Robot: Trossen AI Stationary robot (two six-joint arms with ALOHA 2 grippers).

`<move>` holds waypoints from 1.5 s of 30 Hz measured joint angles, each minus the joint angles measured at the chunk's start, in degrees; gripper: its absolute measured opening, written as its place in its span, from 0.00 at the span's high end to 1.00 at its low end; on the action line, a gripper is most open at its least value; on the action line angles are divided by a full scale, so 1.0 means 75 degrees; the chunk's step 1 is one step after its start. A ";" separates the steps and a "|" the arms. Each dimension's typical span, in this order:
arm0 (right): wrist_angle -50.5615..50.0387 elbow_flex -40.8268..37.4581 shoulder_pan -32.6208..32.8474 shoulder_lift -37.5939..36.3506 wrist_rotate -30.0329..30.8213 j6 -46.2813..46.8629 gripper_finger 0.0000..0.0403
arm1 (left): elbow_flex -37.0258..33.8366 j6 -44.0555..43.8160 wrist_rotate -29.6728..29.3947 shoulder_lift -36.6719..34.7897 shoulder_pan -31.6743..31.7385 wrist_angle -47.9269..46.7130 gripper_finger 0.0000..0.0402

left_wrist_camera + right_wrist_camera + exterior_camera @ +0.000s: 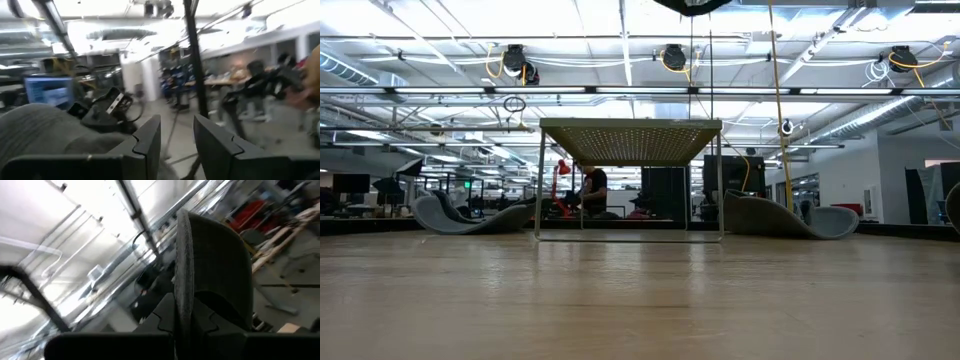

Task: Pick & Place hat
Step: Put the left black cap on the shelf

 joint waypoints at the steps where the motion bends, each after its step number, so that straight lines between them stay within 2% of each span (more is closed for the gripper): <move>1: 0.0020 0.0000 -0.0008 0.0002 0.0181 0.0079 0.99 | 0.0000 0.0313 -0.0201 -0.0083 0.0000 -0.0322 0.70; 6: 0.0011 0.0000 -0.0018 0.0026 0.0951 0.0205 0.98 | 0.0000 0.1743 -0.1185 -0.0599 -0.0021 -0.1887 0.66; 17: 0.0028 0.0000 -0.0015 0.0458 0.1839 0.1028 0.98 | 0.0000 0.4450 -0.3923 -0.1500 -0.0873 -0.3761 0.43; 24: 0.0154 0.0000 -0.0056 0.0652 0.2386 0.1381 0.98 | 0.0003 0.5750 -0.6720 -0.1613 -0.1963 -0.4832 0.35; 27: 0.0208 0.0003 -0.0116 0.0710 0.2426 0.1409 0.98 | 0.0003 0.6217 -0.7783 -0.1560 -0.2449 -0.4891 0.34; 32: 0.0206 0.0003 -0.0114 0.0711 0.2924 0.1407 0.98 | 0.0003 0.7286 -0.9389 -0.1342 -0.3242 -0.4926 0.35; 37: 0.0221 0.0003 -0.0117 0.0711 0.2962 0.1409 0.98 | 0.0003 0.7970 -1.1134 -0.0973 -0.3738 -0.4652 0.33; 45: 0.0285 0.0009 -0.0114 0.0823 0.2910 0.1586 0.98 | 0.0000 0.8245 -1.1804 -0.0228 -0.3858 -0.4059 0.30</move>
